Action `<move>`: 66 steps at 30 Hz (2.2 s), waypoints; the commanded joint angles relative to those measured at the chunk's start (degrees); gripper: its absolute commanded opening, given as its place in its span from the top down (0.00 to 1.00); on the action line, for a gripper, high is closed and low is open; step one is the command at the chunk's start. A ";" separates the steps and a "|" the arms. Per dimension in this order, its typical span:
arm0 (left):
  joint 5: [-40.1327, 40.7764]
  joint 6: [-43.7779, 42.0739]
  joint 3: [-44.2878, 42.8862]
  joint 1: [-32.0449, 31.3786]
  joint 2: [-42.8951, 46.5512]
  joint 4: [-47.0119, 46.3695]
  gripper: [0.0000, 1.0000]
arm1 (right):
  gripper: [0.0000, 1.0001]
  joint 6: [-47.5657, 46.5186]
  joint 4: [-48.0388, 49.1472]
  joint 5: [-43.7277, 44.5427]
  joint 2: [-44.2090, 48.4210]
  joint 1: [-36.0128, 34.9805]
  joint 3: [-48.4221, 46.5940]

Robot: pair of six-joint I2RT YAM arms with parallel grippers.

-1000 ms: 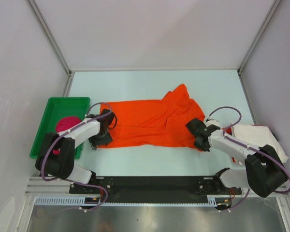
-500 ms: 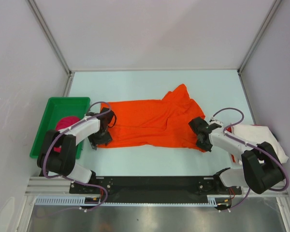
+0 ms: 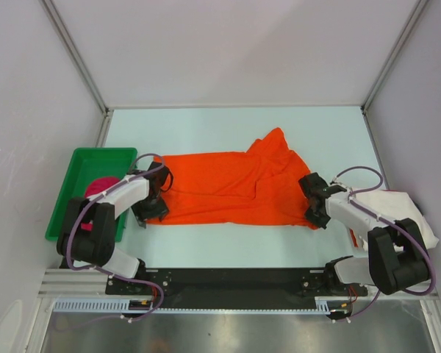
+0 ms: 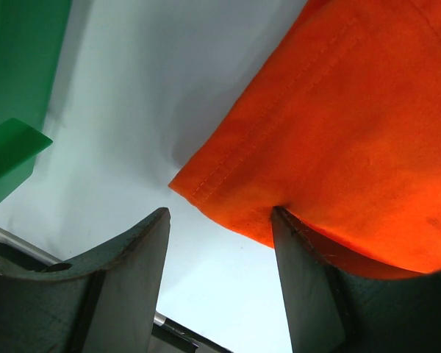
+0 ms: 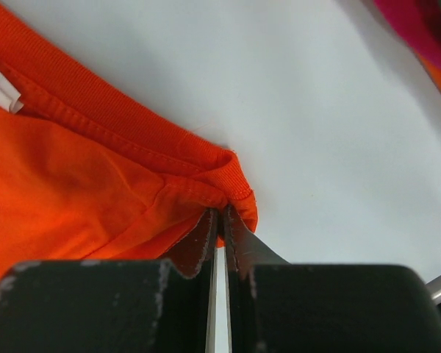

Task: Fold and stack the t-shirts
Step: Grap the side of the flattened tshirt furthest away from the robot with both arms

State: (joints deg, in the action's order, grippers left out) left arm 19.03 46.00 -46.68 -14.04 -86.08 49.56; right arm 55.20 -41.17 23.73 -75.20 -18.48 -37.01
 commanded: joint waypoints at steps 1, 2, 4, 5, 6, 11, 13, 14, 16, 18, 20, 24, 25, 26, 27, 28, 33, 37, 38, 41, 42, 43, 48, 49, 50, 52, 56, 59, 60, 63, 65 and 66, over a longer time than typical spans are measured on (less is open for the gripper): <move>4.26 -0.82 0.27 2.09 -1.89 -2.63 0.36 | 1.00 -1.41 -0.40 2.99 -0.30 2.48 0.98; 4.26 -0.82 0.27 2.18 -1.89 -2.71 0.36 | 1.00 -1.41 -0.40 3.08 -0.30 2.74 0.98; 4.35 -1.00 0.27 2.35 -1.89 -2.71 0.36 | 1.00 -1.50 -0.32 3.17 -0.48 2.92 0.89; 4.27 -1.00 0.27 2.44 -1.81 -2.71 0.36 | 1.00 -1.59 -0.32 3.17 -0.48 3.10 0.98; 4.18 -1.00 0.27 2.53 -1.98 -2.71 0.36 | 1.00 -1.76 -0.14 3.17 -0.56 3.19 0.98; 4.26 -1.26 0.27 2.79 -2.16 -2.72 0.36 | 1.00 -1.15 -0.58 3.52 -0.39 4.06 0.98; 4.18 -1.26 0.36 3.05 -1.90 -2.72 0.35 | 1.00 -0.88 -0.67 3.70 -0.13 4.76 1.15; 4.18 -1.26 0.44 3.23 -1.81 -2.63 0.35 | 1.00 -0.80 -0.93 3.87 0.05 4.86 1.16; 4.00 -1.35 0.53 3.58 -1.63 -2.63 0.36 | 1.00 -0.27 -1.02 4.14 0.66 5.29 1.24; 4.00 -1.52 0.62 3.93 -1.54 -2.45 0.35 | 1.00 -0.09 -1.02 4.31 1.02 5.73 1.33; 4.00 -1.53 0.71 4.46 -1.11 -2.36 0.35 | 1.00 0.08 -1.02 4.05 1.19 6.08 1.68; 3.82 -1.61 0.80 4.64 -0.67 -2.28 0.35 | 1.00 0.17 -1.02 3.87 1.37 6.09 1.77; 3.65 -1.79 0.80 4.64 -0.66 -2.28 0.35 | 0.99 -0.18 -0.93 3.70 1.46 6.17 1.77; 3.39 -1.96 0.62 4.64 -0.32 -2.28 0.34 | 0.99 -0.62 -0.50 3.52 2.07 6.18 1.77; 2.69 -2.49 0.45 4.55 -0.14 -2.19 0.33 | 0.99 -1.40 0.20 3.26 2.60 5.91 1.94; 2.07 -2.75 0.36 4.55 0.30 -2.27 0.33 | 0.95 -2.80 1.43 1.95 3.21 5.56 2.21; -0.65 -5.30 0.71 2.63 7.57 -5.26 0.26 | 0.61 -6.24 3.64 3.17 10.41 0.29 1.95; 0.57 -6.01 -0.60 -1.59 14.35 -5.44 0.20 | 0.38 -6.51 2.59 5.53 13.75 -5.23 -0.24; 0.66 -6.09 -1.22 -2.47 15.76 -5.35 0.18 | 0.36 -6.33 2.15 6.06 14.55 -6.38 -1.03; -0.38 -6.71 -4.21 -5.20 19.90 -6.14 0.16 | 0.23 -8.26 3.45 6.78 15.96 -9.02 -4.46; -1.35 -7.67 -4.91 -5.47 20.60 -6.84 0.16 | 0.20 -9.83 4.07 6.51 15.79 -9.38 -5.43; -1.71 -7.85 -6.40 -5.64 20.87 -7.28 0.15 | 0.17 -10.37 4.34 6.51 14.83 -9.56 -8.22; -1.63 -9.70 -12.03 -5.82 16.48 -7.11 0.15 | 0.14 -11.52 1.88 8.00 7.44 -9.56 -15.63; -1.62 -10.05 -12.99 -5.82 15.78 -7.28 0.15 | 0.14 -12.48 3.19 7.31 7.09 -9.64 -15.98; -1.71 -10.31 -13.35 -5.82 14.81 -7.89 0.15 | 0.15 -13.35 4.59 6.60 6.56 -9.64 -16.16; -4.16 -12.50 -14.05 -5.91 13.67 -12.09 0.16 | 0.29 -15.81 10.71 2.31 5.77 -9.64 -16.33; -10.31 -14.53 -19.58 -6.00 3.77 -14.23 0.25 | 0.76 -18.54 14.19 -1.49 -1.95 -9.56 -22.89; -9.71 -15.32 -24.15 -5.73 -0.83 -15.63 0.30 | 1.00 -20.38 15.23 -0.87 -9.42 -8.69 -26.69; -9.88 -15.50 -25.38 -5.38 -3.62 -16.24 0.32 | 1.00 -20.92 16.46 -2.09 -12.05 -8.07 -28.45; -10.32 -15.76 -32.41 -5.29 -10.30 -16.87 0.34 | 0.95 -21.88 18.58 -7.00 -18.38 -4.29 -38.51; -10.24 -16.46 -38.47 -5.29 -13.57 -15.11 0.39 | 0.83 -22.33 15.08 -6.86 -26.64 -2.71 -45.57; -9.98 -16.90 -40.23 -5.21 -15.06 -14.41 0.41 | 0.70 -23.81 13.76 -6.50 -29.62 -2.44 -49.60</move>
State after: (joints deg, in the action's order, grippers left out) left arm 9.91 31.77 -78.04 -19.62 -96.84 36.12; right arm 35.44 -27.62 19.33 -95.90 -23.49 -72.95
